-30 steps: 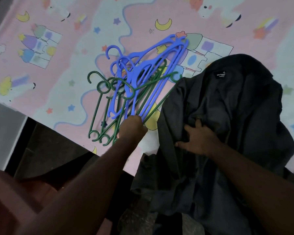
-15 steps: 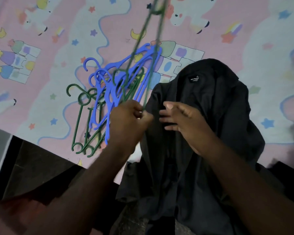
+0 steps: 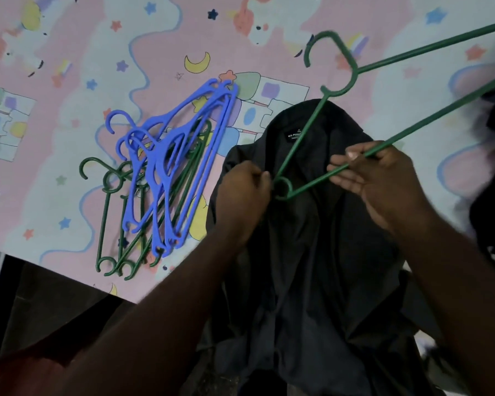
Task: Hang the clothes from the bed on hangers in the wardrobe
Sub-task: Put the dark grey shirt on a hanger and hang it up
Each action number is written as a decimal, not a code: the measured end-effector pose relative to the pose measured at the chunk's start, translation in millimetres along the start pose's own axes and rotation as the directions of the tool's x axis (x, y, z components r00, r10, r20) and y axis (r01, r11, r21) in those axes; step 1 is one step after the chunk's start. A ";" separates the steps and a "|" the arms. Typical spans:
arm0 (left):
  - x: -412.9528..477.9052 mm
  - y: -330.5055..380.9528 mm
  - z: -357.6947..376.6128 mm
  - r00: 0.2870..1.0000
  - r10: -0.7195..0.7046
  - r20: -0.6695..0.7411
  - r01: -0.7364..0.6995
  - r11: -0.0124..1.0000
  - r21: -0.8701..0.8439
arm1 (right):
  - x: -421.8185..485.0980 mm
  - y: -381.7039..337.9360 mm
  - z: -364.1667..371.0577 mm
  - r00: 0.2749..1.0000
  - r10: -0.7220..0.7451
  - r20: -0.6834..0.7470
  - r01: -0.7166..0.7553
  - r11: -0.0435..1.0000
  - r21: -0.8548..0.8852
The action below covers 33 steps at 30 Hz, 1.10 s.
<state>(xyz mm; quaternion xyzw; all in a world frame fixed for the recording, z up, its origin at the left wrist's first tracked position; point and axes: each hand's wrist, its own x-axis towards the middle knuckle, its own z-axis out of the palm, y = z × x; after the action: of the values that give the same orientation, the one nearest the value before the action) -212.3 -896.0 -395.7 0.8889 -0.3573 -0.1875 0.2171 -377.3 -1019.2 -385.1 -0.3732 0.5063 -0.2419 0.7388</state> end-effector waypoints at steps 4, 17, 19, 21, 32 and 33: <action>13.2 -21.2 23.5 0.960 -0.230 0.158 0.165 0.925 0.342 | 12.2 -0.7 -12.7 0.997 -0.065 -0.036 0.063 0.997 -0.051; 50.9 -8.6 -66.1 0.992 -0.038 -0.122 0.016 0.985 -0.174 | 16.7 15.0 33.7 0.998 -0.038 -0.042 0.040 0.998 0.044; 55.1 6.2 -75.0 0.990 -0.015 -0.140 -0.030 0.949 -0.315 | 12.5 27.1 60.1 1.000 -0.002 -0.028 0.004 0.997 0.071; 52.8 20.9 -71.1 0.991 0.028 -0.131 -0.079 0.913 -0.400 | 8.3 44.2 88.3 1.000 0.012 -0.029 -0.012 1.000 0.011; 19.5 -32.5 32.1 0.974 0.084 0.210 -0.022 0.959 -0.282 | 12.2 88.7 50.8 0.988 -0.127 -0.086 0.028 0.700 -0.713; 16.2 -35.2 35.0 0.972 0.081 0.221 -0.023 0.967 -0.254 | 10.5 72.5 36.0 0.948 -0.293 -0.125 0.090 0.622 -0.778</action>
<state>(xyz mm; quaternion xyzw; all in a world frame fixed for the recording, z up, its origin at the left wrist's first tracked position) -199.0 -893.5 -446.2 0.8172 -0.3766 -0.3265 0.2892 -341.4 -972.1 -441.3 -0.6695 0.6028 -0.1266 0.4152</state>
